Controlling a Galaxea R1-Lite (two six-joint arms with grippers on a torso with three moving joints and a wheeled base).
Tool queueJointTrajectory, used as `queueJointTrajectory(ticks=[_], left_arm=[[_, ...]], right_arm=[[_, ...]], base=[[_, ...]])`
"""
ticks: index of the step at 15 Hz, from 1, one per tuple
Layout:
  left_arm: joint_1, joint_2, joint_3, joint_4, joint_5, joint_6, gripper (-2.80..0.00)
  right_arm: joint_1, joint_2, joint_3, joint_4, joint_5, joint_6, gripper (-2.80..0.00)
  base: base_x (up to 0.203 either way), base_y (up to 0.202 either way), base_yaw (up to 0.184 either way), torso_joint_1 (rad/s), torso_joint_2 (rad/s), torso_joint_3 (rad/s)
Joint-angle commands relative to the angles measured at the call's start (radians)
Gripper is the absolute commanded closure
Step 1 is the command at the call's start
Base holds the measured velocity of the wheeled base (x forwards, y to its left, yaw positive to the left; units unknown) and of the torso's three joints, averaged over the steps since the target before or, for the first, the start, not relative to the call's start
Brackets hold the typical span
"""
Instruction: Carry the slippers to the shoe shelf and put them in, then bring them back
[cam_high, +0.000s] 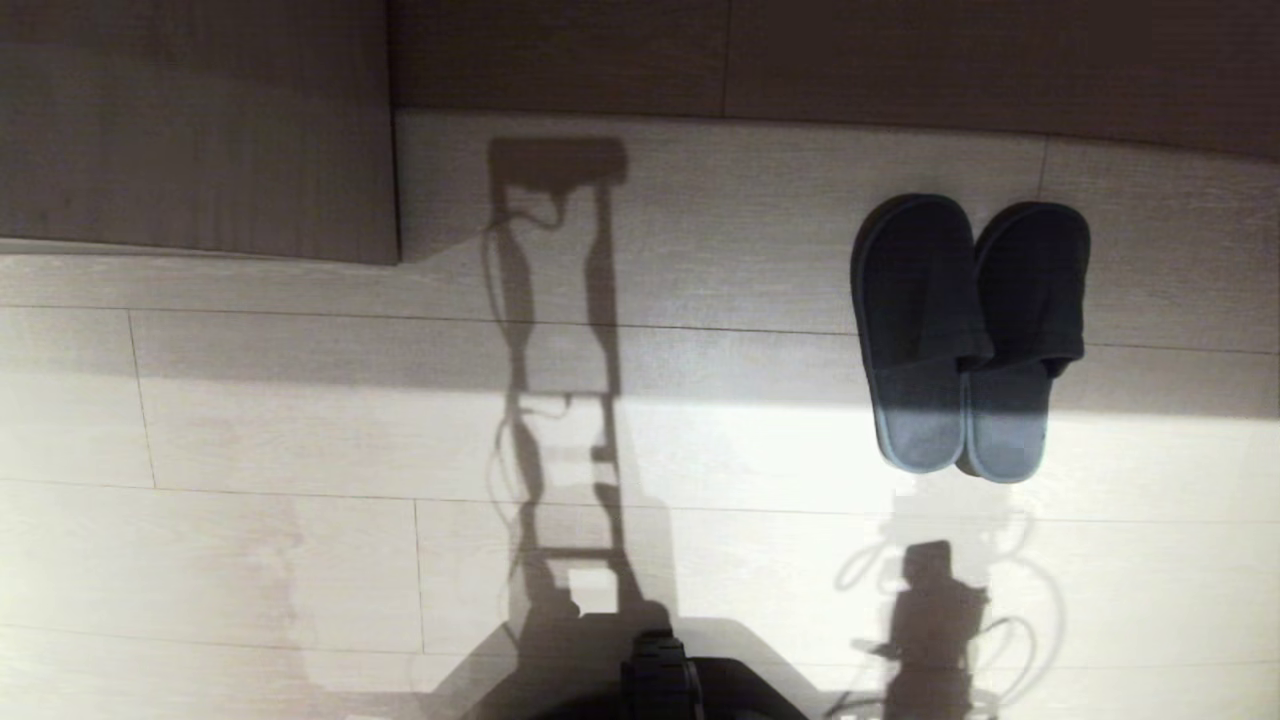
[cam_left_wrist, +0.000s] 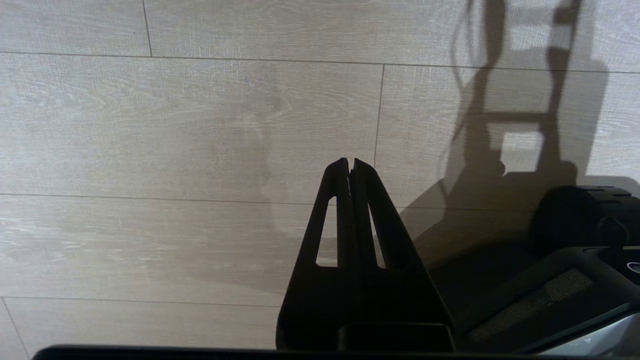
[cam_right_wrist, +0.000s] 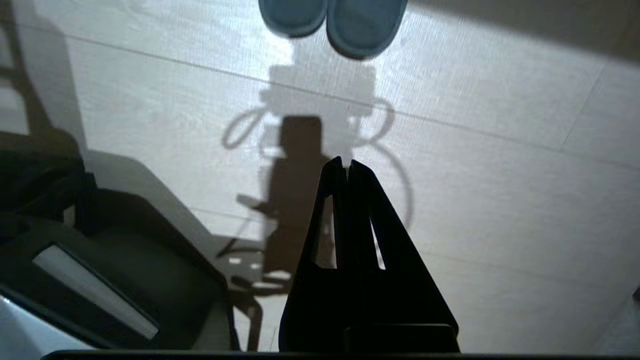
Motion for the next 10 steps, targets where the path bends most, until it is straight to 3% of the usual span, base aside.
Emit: queueJointTrajectory(ticks=[1,5,10], left_arm=[[0.0,0.0,0.0,0.0,0.0,-0.001,0.0],[0.0,0.0,0.0,0.0,0.002,-0.007,0.0],[0.0,0.001,0.0,0.0,0.002,-0.007,0.0]], right_arm=[[0.0,-0.017,0.001,0.024,0.003,0.002,0.0],[0.0,-0.019,0.003,0.029,-0.001,0.062,0.0],[0.0,-0.019,0.003,0.027,-0.003,0.07,0.0]], base=[[0.0,0.0,0.0,0.002,0.0,0.041],[0.0,0.0,0.0,0.003,0.0,0.158],[0.0,0.0,0.0,0.001,0.0,0.204]])
